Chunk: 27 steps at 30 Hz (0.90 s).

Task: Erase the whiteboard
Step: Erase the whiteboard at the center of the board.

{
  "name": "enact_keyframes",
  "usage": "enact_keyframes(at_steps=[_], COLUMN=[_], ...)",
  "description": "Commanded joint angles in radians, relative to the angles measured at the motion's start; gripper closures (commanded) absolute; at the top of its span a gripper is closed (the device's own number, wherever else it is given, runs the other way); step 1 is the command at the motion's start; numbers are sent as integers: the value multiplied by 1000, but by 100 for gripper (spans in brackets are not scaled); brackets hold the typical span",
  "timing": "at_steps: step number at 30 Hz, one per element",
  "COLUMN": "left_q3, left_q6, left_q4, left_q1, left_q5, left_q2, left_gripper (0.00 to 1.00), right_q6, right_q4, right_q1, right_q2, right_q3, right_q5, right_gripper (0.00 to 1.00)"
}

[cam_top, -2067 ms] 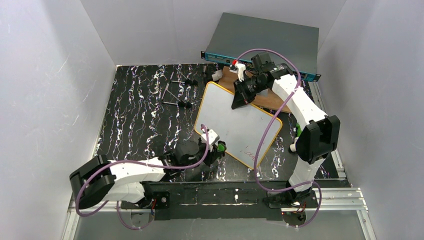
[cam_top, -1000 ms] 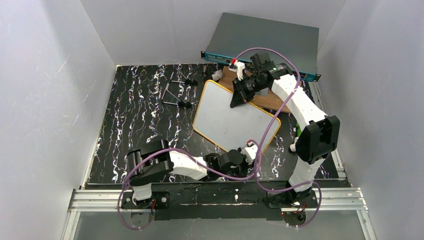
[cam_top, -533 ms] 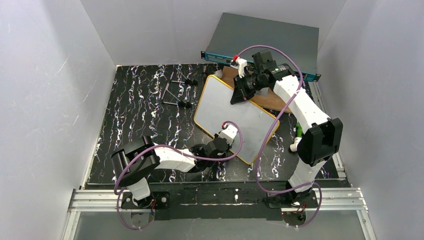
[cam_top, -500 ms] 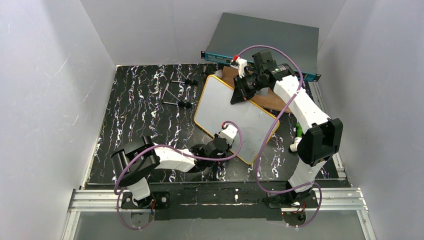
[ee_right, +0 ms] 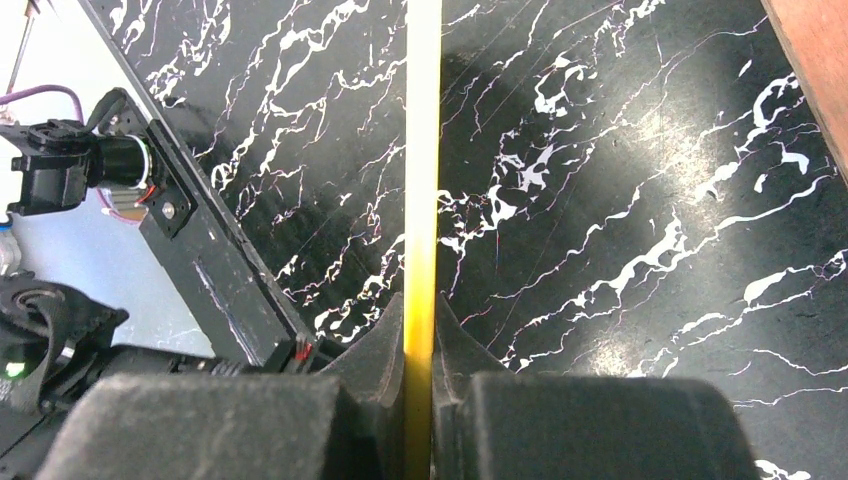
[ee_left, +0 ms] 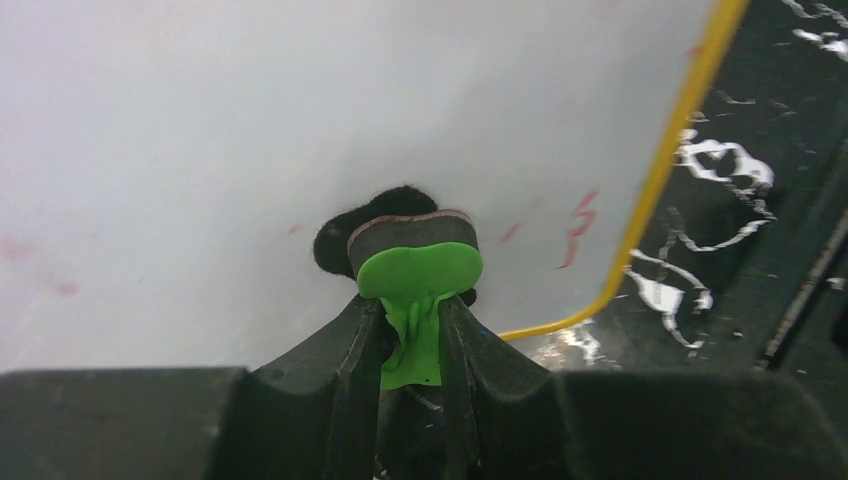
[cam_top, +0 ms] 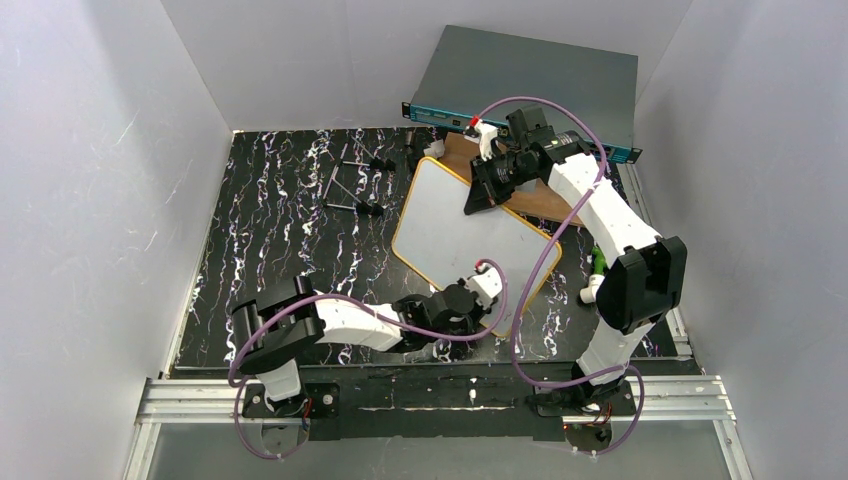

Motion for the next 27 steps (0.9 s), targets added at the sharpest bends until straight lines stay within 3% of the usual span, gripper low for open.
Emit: enact_keyframes(at_steps=[1, 6, 11, 13, 22, 27], left_q3=[165, 226, 223, 219, 142, 98], left_q6=[55, 46, 9, -49, -132, -101], left_q4=[2, -99, -200, -267, -324, -239], left_q1=[-34, -47, -30, 0, 107, 105], left_q5=[128, 74, -251, -320, -314, -153], left_q2=[30, 54, 34, 12, -112, -123], left_gripper=[100, 100, 100, 100, 100, 100], right_q6=[22, 21, 21, 22, 22, 32], right_q4=[63, 67, 77, 79, 87, 91], right_q1=[40, 40, 40, 40, 41, 41], right_q2=[-18, -29, -45, -49, -53, -48], right_q3=[-31, -39, -56, -59, -71, -73], right_q5=[-120, -118, -112, -110, -91, -60], right_gripper=[99, 99, 99, 99, 99, 99])
